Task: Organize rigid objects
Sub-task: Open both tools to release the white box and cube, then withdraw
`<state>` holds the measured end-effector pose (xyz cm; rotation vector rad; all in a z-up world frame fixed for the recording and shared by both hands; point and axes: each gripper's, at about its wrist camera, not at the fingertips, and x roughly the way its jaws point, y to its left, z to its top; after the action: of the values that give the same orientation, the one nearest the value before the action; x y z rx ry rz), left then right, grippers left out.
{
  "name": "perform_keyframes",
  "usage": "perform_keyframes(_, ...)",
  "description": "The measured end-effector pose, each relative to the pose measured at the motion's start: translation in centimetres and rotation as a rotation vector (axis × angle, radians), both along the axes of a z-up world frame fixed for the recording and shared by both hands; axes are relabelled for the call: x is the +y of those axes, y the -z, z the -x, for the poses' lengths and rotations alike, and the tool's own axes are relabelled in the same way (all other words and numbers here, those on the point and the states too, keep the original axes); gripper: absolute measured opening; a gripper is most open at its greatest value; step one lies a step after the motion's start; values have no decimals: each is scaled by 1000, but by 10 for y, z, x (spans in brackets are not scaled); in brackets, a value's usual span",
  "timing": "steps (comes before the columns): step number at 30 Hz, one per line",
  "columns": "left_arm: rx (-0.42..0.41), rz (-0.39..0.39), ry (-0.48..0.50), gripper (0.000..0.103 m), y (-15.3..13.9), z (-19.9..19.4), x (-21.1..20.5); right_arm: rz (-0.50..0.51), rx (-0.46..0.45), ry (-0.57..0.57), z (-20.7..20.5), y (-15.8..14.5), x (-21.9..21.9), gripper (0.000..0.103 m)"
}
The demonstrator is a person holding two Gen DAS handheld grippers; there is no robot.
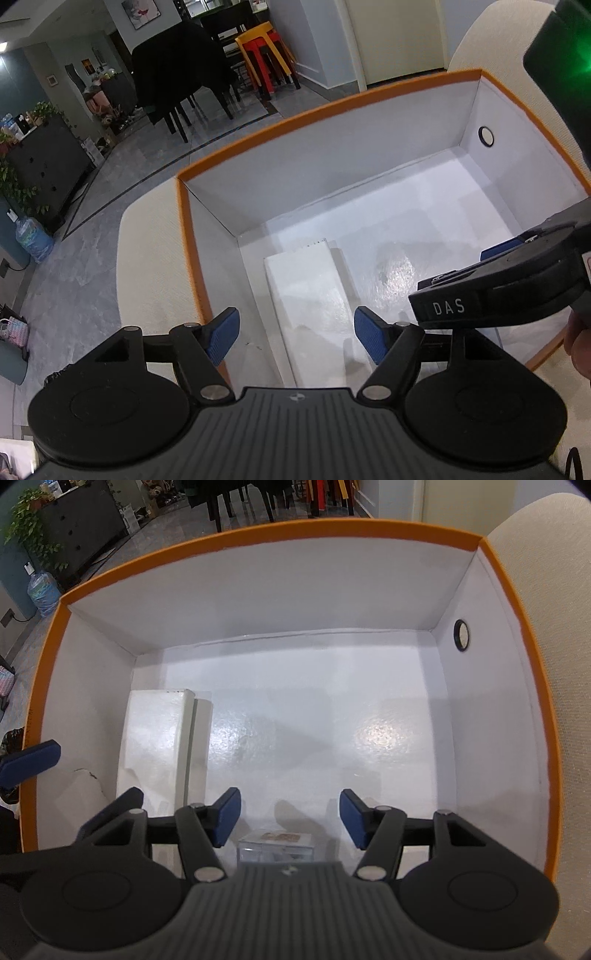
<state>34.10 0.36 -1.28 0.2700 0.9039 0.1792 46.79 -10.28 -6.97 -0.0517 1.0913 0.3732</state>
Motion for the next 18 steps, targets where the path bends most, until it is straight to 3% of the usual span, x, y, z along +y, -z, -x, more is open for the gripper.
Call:
perform_keyframes(14, -79, 8, 17, 85, -44, 27, -4, 4, -83, -19, 21, -44, -5, 62)
perform_keyframes(18, -117, 42, 12, 85, -59, 43, -2, -7, -109, -23, 33, -60, -11, 62)
